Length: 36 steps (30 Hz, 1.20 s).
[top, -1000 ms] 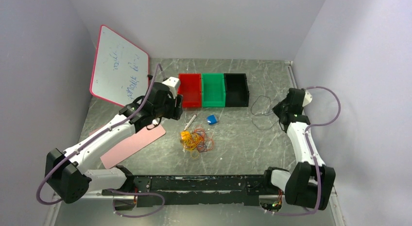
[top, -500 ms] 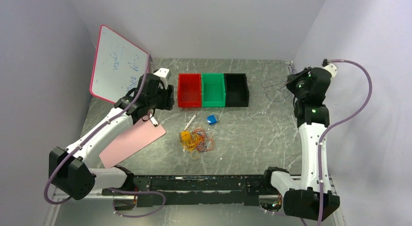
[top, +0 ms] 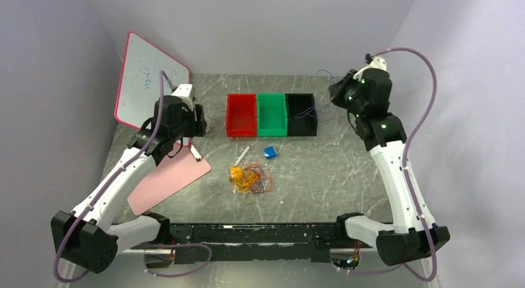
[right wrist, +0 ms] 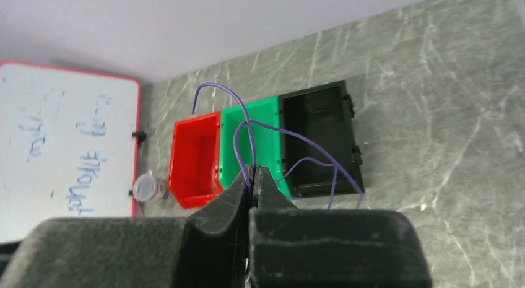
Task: Untangle the cables
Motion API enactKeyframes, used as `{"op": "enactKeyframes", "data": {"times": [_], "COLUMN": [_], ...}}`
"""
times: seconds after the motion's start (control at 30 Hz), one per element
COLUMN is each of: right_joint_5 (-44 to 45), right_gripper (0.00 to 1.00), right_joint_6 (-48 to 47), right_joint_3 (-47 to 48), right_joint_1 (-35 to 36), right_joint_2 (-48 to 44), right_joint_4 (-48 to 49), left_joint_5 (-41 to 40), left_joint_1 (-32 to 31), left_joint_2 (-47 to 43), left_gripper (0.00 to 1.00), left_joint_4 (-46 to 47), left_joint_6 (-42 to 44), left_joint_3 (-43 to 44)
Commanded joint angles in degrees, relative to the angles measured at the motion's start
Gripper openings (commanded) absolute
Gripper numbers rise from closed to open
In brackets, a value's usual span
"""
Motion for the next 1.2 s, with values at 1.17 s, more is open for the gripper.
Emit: {"op": "enactKeyframes", "data": {"times": [1.17], "right_joint_5": [6.8], "right_gripper": [0.00], "right_joint_6": [-12.9], "right_joint_3": [3.2], "right_joint_1": [7.9], "right_joint_2": [8.9], "right_joint_4": [0.4], "left_joint_5": [-1.1], "left_joint_1": [5.1], "left_joint_2": [0.1], "left_gripper": [0.59], "left_joint_4": [-0.2], "left_joint_6": [-3.9], "left_joint_3": [-2.9]}}
